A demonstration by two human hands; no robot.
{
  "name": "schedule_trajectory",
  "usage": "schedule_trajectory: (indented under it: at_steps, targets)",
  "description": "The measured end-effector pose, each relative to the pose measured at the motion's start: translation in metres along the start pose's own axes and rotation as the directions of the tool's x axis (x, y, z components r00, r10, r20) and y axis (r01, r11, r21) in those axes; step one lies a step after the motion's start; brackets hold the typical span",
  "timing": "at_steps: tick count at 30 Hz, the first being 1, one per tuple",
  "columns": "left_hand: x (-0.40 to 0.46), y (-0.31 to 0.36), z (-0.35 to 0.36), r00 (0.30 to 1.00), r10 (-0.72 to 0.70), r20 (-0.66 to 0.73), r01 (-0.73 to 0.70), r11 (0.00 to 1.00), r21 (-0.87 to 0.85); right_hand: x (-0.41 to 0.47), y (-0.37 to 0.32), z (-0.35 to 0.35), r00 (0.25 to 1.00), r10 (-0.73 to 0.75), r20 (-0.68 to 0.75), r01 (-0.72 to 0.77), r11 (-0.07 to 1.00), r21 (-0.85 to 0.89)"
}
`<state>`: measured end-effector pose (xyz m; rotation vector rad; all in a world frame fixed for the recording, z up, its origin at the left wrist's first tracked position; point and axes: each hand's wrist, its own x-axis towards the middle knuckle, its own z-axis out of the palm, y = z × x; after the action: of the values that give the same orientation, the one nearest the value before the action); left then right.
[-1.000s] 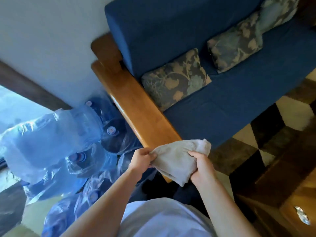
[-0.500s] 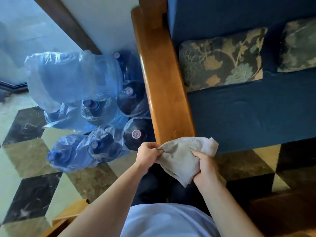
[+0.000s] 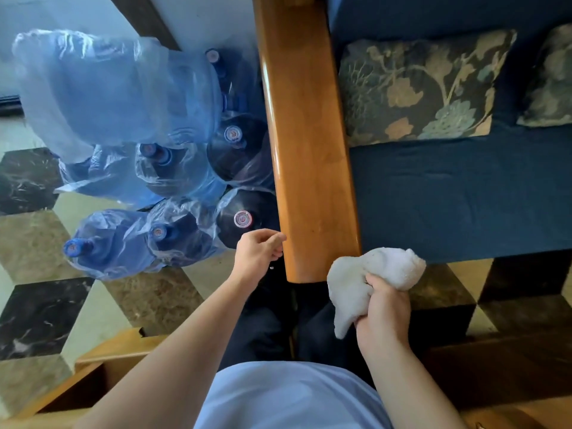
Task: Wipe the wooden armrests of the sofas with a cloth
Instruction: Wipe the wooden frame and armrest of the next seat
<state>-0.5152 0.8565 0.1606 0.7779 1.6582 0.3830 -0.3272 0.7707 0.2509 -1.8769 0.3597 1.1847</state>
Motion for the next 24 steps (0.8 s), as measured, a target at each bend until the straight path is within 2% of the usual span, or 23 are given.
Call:
schedule_trajectory:
  at_steps: [4,7,13,16,18,20,22,24]
  targets:
    - [0.009,0.001,0.012,0.996,0.063,-0.058,-0.058,0.995,0.082,0.013,0.023,0.017,0.999,-0.038,-0.027,0.037,0.999,-0.023]
    - [0.019,0.003,0.021,0.986,0.161,-0.035,-0.152,0.974,0.170,0.038,0.038,0.044,0.999,-0.043,0.000,0.043,0.998,-0.052]
    - [0.039,0.014,0.030,0.971,0.238,-0.017,-0.222,0.927,0.302,0.066,0.062,0.077,0.997,-0.046,0.056,0.042,0.997,0.067]
    - [0.055,0.024,0.030,0.968,0.249,-0.029,-0.224,0.911,0.347,0.079,0.067,0.078,1.000,0.022,0.021,-0.025,0.989,0.149]
    - [0.065,0.034,0.029,0.953,0.302,-0.023,-0.271,0.885,0.378,0.086,0.067,0.076,0.997,0.057,0.051,-0.068,0.965,0.252]
    - [0.078,0.041,0.028,0.915,0.404,-0.004,-0.357,0.812,0.462,0.097,0.068,0.076,0.988,0.103,0.112,-0.139,0.914,0.381]
    - [0.091,0.050,0.026,0.864,0.499,0.066,-0.434,0.672,0.600,0.104,0.069,0.078,0.981,0.122,0.150,-0.177,0.877,0.446]
    - [0.103,0.064,0.027,0.835,0.532,0.139,-0.474,0.567,0.674,0.108,0.065,0.084,0.979,0.099,0.179,-0.176,0.856,0.486]
